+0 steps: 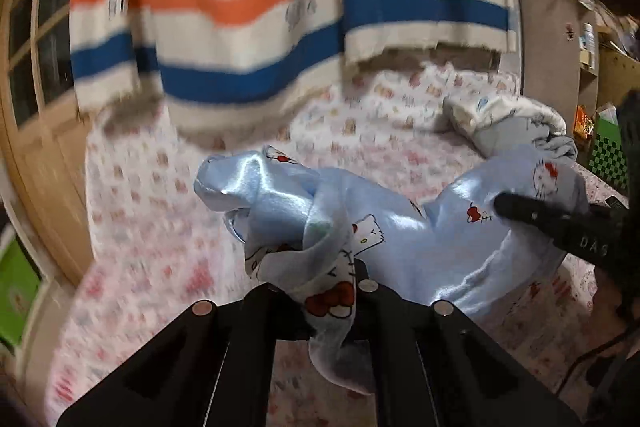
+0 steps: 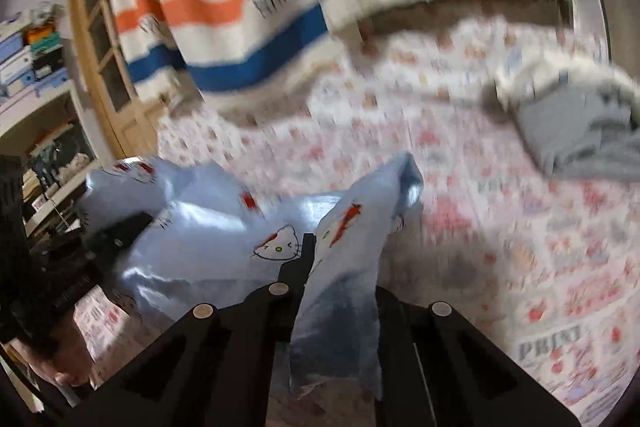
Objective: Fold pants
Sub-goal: 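Carry the pants bundle with both tools toward the grey clothes stack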
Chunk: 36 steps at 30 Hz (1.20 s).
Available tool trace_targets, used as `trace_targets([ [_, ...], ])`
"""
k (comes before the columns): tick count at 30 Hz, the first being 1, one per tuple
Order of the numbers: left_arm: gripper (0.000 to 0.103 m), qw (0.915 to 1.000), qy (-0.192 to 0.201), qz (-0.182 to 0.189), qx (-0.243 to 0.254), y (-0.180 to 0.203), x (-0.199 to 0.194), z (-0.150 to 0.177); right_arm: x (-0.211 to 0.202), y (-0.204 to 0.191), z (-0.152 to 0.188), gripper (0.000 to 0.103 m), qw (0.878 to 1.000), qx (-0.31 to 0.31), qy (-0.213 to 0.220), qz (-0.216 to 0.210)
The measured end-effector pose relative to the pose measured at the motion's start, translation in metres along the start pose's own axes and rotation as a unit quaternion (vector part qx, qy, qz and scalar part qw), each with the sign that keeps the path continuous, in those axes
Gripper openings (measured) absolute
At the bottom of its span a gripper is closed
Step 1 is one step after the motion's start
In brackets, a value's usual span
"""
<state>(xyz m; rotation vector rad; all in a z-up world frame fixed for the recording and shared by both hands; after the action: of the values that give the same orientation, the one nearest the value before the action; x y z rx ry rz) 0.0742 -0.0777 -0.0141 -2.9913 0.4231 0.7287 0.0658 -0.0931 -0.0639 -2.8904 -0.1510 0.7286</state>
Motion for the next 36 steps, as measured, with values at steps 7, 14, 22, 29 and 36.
trace_targets([
  [7, 0.004, 0.9897, 0.095, -0.019, 0.105, 0.035, -0.014, -0.084, -0.048, 0.008, -0.077, 0.004, 0.989, -0.060, 0.124, 0.051],
  [14, 0.004, 0.9801, 0.156, 0.020, 0.121, 0.084, -0.005, -0.155, -0.081, 0.069, -0.157, 0.004, 0.976, -0.058, 0.178, 0.106],
  [22, 0.005, 0.9722, 0.203, 0.078, 0.088, 0.169, 0.047, -0.248, -0.093, 0.171, -0.254, 0.004, 0.959, -0.051, 0.211, 0.185],
  [29, 0.005, 0.9748, 0.178, 0.119, 0.063, 0.226, 0.125, -0.266, -0.075, 0.270, -0.290, 0.005, 0.931, -0.060, 0.228, 0.279],
  [36, 0.005, 0.9829, 0.115, 0.139, 0.035, 0.254, 0.213, -0.247, -0.022, 0.348, -0.280, 0.005, 0.931, -0.050, 0.190, 0.309],
])
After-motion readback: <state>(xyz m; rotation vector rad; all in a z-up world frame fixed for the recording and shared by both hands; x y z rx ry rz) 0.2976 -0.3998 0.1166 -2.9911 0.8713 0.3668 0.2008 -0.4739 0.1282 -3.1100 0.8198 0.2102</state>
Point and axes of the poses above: each gripper's, at about its wrist camera, not at the fingertips, and x roughly the way its jaws point, y to its right, z to its underside, the point moved 10 cm from there along x, roughly the way its jaws point, and after that the axes turned 7 degrees about z, right-handed, at the moved point
